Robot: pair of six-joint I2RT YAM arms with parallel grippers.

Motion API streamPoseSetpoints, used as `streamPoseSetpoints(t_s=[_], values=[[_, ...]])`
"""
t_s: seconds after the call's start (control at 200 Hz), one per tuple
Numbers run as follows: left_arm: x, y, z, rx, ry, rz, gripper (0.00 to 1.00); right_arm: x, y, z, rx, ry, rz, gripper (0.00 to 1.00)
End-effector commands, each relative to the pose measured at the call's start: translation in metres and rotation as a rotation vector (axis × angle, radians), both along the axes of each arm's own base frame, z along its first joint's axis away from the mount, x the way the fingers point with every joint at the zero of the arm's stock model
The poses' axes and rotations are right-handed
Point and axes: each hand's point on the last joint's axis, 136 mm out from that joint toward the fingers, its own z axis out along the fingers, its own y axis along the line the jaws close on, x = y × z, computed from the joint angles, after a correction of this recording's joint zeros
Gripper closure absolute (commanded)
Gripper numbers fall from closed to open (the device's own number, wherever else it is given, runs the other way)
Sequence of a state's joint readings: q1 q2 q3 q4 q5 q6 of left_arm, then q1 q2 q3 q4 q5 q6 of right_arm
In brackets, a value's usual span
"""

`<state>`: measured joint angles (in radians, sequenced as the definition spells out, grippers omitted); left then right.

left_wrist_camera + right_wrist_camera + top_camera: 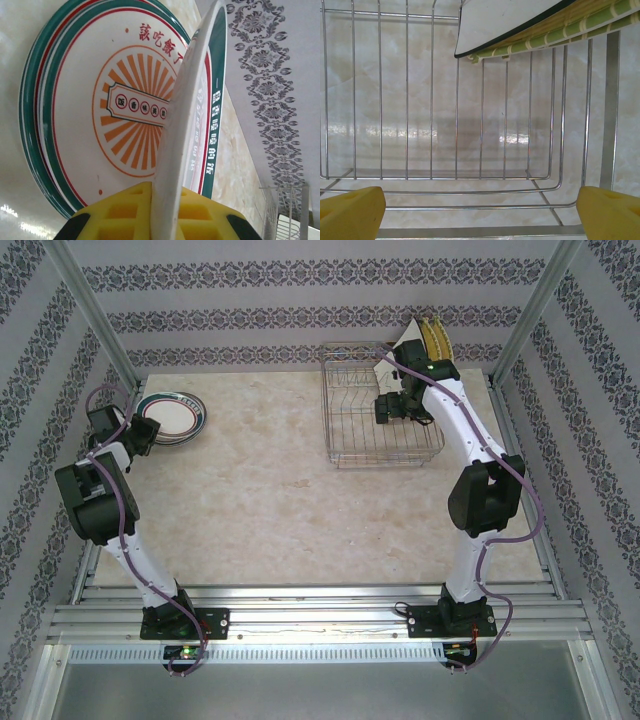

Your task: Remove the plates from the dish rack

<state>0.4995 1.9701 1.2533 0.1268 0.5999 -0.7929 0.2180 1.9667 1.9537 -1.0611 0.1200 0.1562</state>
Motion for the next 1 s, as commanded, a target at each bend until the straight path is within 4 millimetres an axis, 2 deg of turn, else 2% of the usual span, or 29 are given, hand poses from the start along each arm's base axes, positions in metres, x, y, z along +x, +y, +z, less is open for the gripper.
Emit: streamPoseSetpoints(t_s=[0.0, 0.245, 0.39, 0.56, 0.685, 0.899, 0.994], values=[[0.008, 0.016, 0.007, 0.042, -0.027, 0.013, 1.0, -0.005, -0.009, 0.002, -0.031, 0.013, -0.004, 0.02], [0.012, 0.022, -0.003, 0.037, -0.006, 0.02, 1.0, -0.005, -0.008, 0.001, -0.029, 0.016, -0.003, 0.02], [0.012, 0.024, -0.01, 0.042, 0.021, 0.019, 0.86, -0.004, -0.006, 0.002, -0.028, 0.015, -0.003, 0.02], [0.008, 0.025, -0.015, 0.066, 0.068, 0.008, 0.76, -0.002, -0.005, 0.002, -0.027, 0.015, 0.003, 0.02], [0.002, 0.027, -0.018, 0.101, 0.123, -0.001, 0.65, 0.0, -0.003, 0.001, -0.022, 0.016, 0.005, 0.02], [-0.012, 0.031, -0.017, 0.232, 0.262, -0.03, 0.49, 0.002, 0.001, 0.0, -0.017, 0.014, 0.011, 0.02], [-0.015, 0.03, -0.015, 0.326, 0.327, -0.051, 0.46, 0.003, 0.003, 0.0, -0.012, 0.013, 0.016, 0.02]])
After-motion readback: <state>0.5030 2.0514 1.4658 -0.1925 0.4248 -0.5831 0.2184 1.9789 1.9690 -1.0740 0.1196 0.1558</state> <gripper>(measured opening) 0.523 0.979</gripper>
